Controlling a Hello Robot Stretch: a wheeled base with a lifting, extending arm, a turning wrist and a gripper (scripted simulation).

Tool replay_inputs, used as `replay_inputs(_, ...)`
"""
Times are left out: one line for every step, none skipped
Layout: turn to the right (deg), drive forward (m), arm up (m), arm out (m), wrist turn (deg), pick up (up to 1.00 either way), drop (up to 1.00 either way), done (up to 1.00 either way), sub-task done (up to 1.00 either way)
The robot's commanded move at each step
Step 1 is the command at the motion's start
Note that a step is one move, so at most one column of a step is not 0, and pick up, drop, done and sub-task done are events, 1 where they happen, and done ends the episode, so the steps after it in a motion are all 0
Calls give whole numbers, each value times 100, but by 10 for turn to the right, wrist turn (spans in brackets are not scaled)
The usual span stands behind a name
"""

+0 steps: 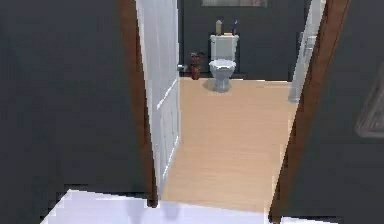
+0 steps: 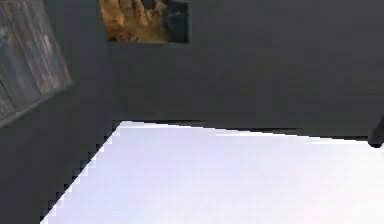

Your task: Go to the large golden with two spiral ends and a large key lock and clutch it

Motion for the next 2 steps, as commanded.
replay_inputs(0,100,0,0,0,0,0,0,0)
replay_inputs(30,0,0,0,0,0,0,0,0)
